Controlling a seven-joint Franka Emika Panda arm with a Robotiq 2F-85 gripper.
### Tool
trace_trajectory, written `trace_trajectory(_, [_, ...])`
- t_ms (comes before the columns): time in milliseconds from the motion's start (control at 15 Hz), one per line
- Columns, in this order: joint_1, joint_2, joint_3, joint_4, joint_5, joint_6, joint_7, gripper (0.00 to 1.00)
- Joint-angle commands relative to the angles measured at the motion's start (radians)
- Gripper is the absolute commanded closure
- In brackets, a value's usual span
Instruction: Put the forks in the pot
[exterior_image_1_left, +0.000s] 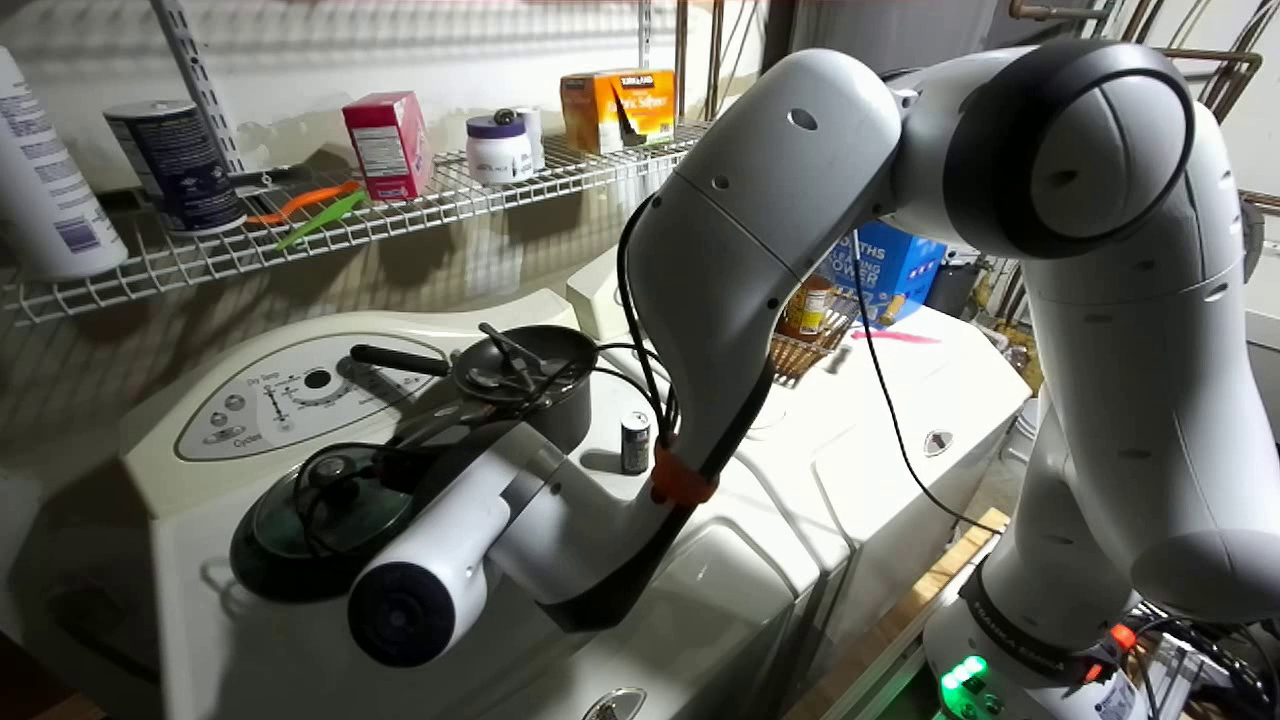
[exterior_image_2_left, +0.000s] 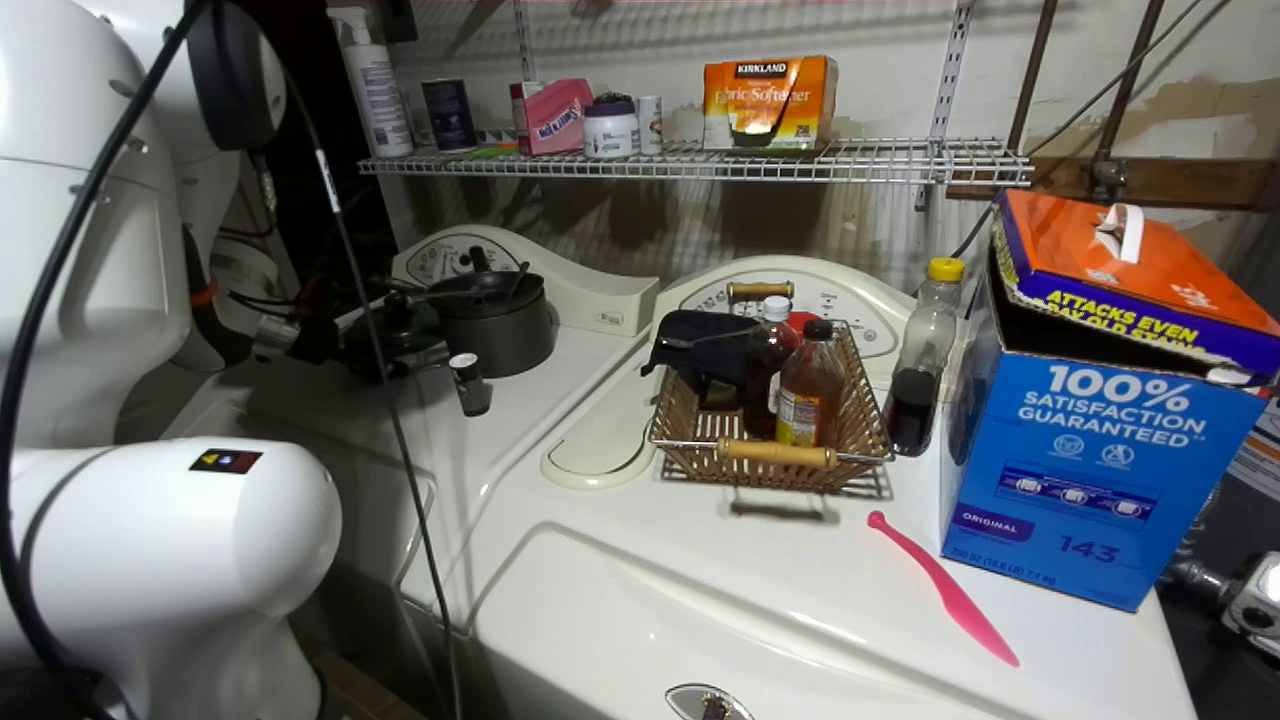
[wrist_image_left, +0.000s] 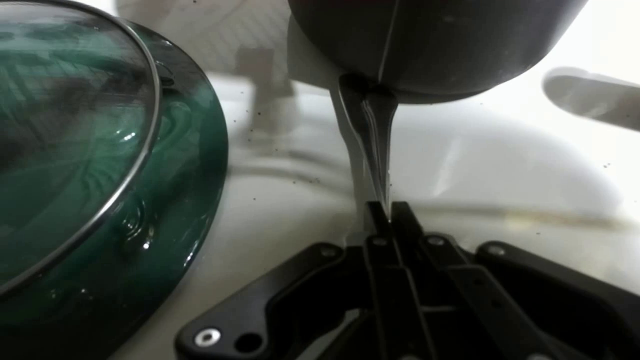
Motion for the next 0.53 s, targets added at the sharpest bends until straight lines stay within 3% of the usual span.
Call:
trace_trajectory(0, [-0.001,0.034,0.014,0.026,0.032,-0.015,-0.008,0.99])
trace_trajectory(467, [0.016,0.003,0.045,0.03,0.11,-0.093,-0.031,0.98])
